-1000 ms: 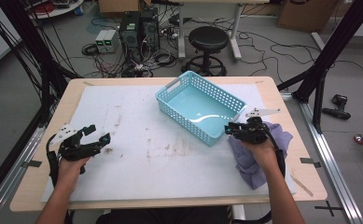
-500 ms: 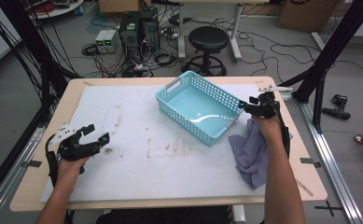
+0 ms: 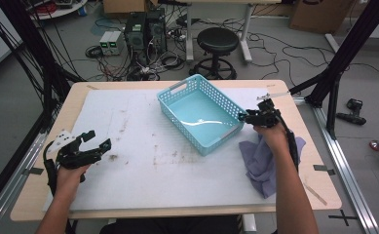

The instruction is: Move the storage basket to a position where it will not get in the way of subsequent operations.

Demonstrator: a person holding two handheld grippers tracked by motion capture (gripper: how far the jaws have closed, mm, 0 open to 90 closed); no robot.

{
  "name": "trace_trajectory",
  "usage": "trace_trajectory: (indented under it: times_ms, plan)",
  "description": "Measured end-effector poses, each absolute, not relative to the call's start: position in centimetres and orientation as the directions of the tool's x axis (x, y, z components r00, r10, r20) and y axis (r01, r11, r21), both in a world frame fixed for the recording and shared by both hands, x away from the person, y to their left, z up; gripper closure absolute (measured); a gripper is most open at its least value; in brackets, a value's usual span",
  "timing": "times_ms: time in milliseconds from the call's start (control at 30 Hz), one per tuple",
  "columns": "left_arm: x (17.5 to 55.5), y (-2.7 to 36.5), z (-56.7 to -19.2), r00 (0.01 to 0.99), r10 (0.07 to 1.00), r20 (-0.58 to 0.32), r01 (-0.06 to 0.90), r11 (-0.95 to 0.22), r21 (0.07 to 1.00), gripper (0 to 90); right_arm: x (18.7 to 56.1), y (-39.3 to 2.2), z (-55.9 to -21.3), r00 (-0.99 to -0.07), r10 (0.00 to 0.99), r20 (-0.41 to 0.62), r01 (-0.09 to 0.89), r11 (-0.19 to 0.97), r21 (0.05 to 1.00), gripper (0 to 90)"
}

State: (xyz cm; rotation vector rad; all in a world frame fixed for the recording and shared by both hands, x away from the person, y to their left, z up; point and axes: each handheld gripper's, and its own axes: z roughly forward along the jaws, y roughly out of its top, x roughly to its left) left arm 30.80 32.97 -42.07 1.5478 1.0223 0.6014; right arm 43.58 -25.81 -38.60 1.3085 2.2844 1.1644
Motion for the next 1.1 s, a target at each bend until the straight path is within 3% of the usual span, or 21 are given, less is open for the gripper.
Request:
trace_trajectory:
  times_ms: [200,333,533,667,767,800,867,933,1100]
  plan:
    - [29.9,33.3,-42.1,0.442,0.884,-0.152,0.292,0.018,0.956,19.4,40.8,-23.7,-40.1,-0.595,0.777,0.207,0.592,0.250,0.766,51.3]
    - [29.1,33.6,-42.0,0.408,0.900,-0.154,0.293,0.031,0.956,19.4,39.5,-22.5,-40.4,-0.601,0.777,0.186,0.560,0.244,0.792,50.7]
    - [28.1,33.2,-42.1,0.431,0.890,-0.147,0.302,0.011,0.953,19.3,38.7,-20.7,-40.2,-0.637,0.760,0.130,0.510,0.289,0.810,53.5]
    - [28.1,32.8,-42.0,0.431,0.891,-0.144,0.300,0.009,0.954,19.3,40.2,-20.0,-40.2,-0.576,0.810,0.110,0.523,0.262,0.811,43.1]
    - [28.2,32.7,-41.9,0.432,0.891,-0.144,0.292,0.013,0.956,19.3,41.7,-19.4,-40.8,-0.561,0.819,0.123,0.577,0.280,0.768,49.9]
    - [28.2,32.8,-42.0,0.433,0.890,-0.143,0.295,0.010,0.955,19.3,42.0,-18.9,-41.0,-0.599,0.792,0.122,0.567,0.311,0.763,63.8]
    - [28.3,32.9,-42.1,0.433,0.889,-0.148,0.299,0.013,0.954,19.3,41.9,-18.6,-40.9,-0.607,0.789,0.098,0.553,0.330,0.765,63.1]
    - [28.2,33.1,-42.2,0.431,0.890,-0.150,0.302,0.014,0.953,19.3,41.7,-18.2,-41.0,-0.623,0.778,0.082,0.544,0.355,0.760,69.3]
    - [28.0,33.4,-42.2,0.424,0.892,-0.157,0.299,0.026,0.954,19.4,40.9,-16.9,-41.0,-0.662,0.748,0.050,0.505,0.396,0.767,66.1]
